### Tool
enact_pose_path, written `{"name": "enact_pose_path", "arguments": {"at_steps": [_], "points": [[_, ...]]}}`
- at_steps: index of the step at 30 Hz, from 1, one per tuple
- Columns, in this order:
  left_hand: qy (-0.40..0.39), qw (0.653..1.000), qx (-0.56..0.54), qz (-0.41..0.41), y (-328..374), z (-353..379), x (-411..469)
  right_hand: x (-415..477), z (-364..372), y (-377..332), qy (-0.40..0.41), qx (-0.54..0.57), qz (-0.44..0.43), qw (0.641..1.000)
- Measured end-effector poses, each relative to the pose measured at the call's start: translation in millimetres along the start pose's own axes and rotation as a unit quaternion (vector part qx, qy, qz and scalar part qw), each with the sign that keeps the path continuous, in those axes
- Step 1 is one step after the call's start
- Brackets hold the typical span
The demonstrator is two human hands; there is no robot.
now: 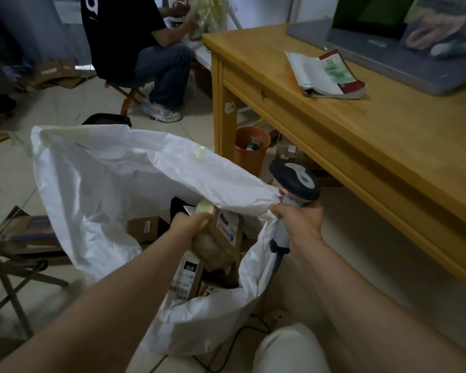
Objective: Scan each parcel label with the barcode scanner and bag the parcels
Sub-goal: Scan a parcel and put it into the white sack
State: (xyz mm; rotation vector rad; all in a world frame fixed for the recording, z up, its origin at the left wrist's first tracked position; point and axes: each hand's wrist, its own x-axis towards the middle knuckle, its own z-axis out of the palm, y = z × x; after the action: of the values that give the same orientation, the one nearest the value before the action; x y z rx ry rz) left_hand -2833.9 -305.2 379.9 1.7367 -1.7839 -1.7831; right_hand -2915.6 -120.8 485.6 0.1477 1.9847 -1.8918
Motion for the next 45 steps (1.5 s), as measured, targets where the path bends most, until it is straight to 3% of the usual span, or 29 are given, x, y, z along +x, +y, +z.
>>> {"name": "enact_pose_path", "arguments": {"at_steps": [4, 6, 10, 15, 17, 19, 22, 25, 29, 32, 36, 39, 43, 45], "points": [[0.002, 0.994, -0.005, 0.107, 14.4, 19.4, 7.4, 2.4, -4.1, 2.1, -0.006, -0.004, 0.005, 1.000], [0.025, 0.990, 0.047, 0.127, 1.6, 24.0, -2.8, 6.0, -8.6, 3.2, 0.009, -0.004, 0.012, 1.000], [0.204, 0.935, 0.238, 0.166, -36.1, -0.9, -34.4, 7.2, -12.2, 13.6, 0.040, -0.026, 0.016, 0.999], [0.345, 0.908, 0.224, 0.082, -82.2, -49.6, -49.9, -3.4, -2.2, 35.4, 0.069, -0.090, 0.024, 0.993], [0.346, 0.931, 0.113, -0.032, -92.9, -68.7, -53.3, -11.5, -0.7, 39.9, 0.076, -0.113, 0.031, 0.990], [0.281, 0.952, -0.018, -0.119, -102.7, -83.6, -51.4, -17.1, -2.3, 42.1, 0.079, -0.114, 0.038, 0.990], [0.201, 0.967, -0.126, -0.094, -89.3, -94.9, -46.6, -20.8, -2.3, 31.9, 0.079, -0.098, 0.052, 0.991], [0.215, 0.968, -0.128, -0.006, -34.8, -111.3, -40.0, -19.0, 9.7, -2.4, 0.078, -0.062, 0.027, 0.995], [0.239, 0.949, -0.189, 0.076, 14.5, -146.6, -37.3, -16.4, 37.0, -42.8, 0.053, -0.034, -0.072, 0.995], [0.246, 0.955, -0.162, 0.033, -15.7, -154.8, -40.8, -22.7, 41.0, -29.0, 0.041, -0.062, -0.077, 0.994], [0.165, 0.977, -0.105, -0.083, -81.1, -145.6, -53.7, -39.8, 23.4, 11.5, 0.052, -0.116, 0.004, 0.992], [0.190, 0.973, -0.128, -0.023, -53.7, -151.3, -45.3, -35.9, 21.9, 0.4, 0.080, -0.088, 0.021, 0.993], [0.244, 0.958, -0.153, 0.010, 2.7, -169.4, -37.0, -25.5, 30.5, -39.7, 0.080, -0.066, -0.080, 0.991], [0.248, 0.963, -0.104, 0.012, 1.1, -169.2, -46.4, -25.3, 28.2, -41.8, 0.079, -0.086, -0.103, 0.988]]}}
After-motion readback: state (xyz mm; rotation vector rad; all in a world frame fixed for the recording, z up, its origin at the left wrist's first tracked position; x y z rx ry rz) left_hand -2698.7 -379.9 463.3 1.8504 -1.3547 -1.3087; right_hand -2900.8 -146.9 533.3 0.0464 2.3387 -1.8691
